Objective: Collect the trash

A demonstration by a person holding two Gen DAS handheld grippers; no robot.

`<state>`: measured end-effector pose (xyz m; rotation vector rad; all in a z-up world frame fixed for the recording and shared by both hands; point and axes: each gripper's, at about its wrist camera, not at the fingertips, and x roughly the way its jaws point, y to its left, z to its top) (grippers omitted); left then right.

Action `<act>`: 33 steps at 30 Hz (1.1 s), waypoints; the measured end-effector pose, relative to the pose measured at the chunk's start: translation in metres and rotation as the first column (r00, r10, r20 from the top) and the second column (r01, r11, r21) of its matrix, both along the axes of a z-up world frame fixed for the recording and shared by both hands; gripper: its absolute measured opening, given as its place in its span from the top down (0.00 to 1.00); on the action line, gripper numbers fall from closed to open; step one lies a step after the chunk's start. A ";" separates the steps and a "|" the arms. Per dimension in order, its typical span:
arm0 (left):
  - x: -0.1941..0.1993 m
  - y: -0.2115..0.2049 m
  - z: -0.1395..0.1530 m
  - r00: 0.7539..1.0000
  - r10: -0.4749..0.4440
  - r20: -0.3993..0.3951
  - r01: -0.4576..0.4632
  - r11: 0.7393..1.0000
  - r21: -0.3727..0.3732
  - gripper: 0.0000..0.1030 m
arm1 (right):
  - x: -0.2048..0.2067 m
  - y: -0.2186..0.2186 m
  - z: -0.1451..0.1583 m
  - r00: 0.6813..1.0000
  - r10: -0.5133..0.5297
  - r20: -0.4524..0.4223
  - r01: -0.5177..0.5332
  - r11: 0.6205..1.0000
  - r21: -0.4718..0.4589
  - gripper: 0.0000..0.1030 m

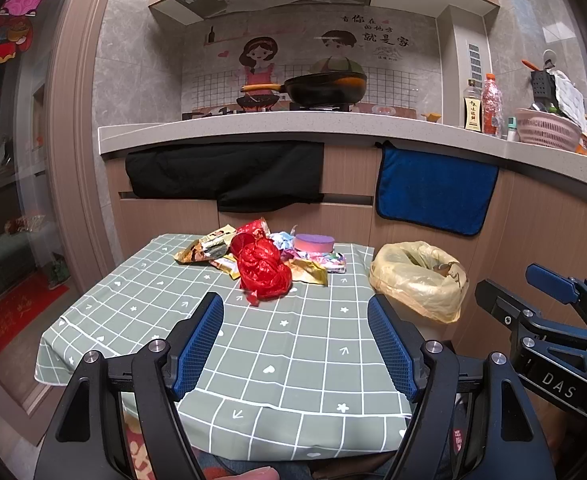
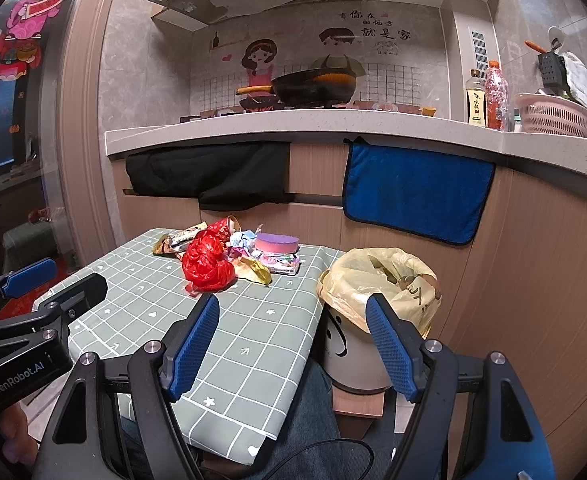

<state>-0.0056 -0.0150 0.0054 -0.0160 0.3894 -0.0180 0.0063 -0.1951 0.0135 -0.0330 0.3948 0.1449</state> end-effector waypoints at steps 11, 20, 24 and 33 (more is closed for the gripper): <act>0.013 0.006 -0.005 0.999 -0.009 -0.037 0.009 1.000 -0.023 0.28 | 0.010 -0.003 -0.008 1.000 -0.006 -0.025 0.006 1.000 0.004 0.29; 0.069 0.035 -0.028 0.987 -0.050 -0.155 0.042 0.997 -0.057 0.31 | 0.066 -0.007 -0.007 0.999 -0.002 -0.038 0.002 1.000 -0.006 0.29; 0.105 0.050 -0.049 0.971 -0.025 -0.237 0.000 0.995 -0.103 0.32 | 0.102 -0.003 -0.012 0.998 0.020 -0.058 -0.021 1.000 -0.013 0.29; 0.232 0.092 -0.071 0.962 -0.072 -0.263 0.004 0.969 -0.249 0.35 | 0.190 0.001 -0.030 0.987 0.079 -0.137 -0.084 0.996 -0.029 0.29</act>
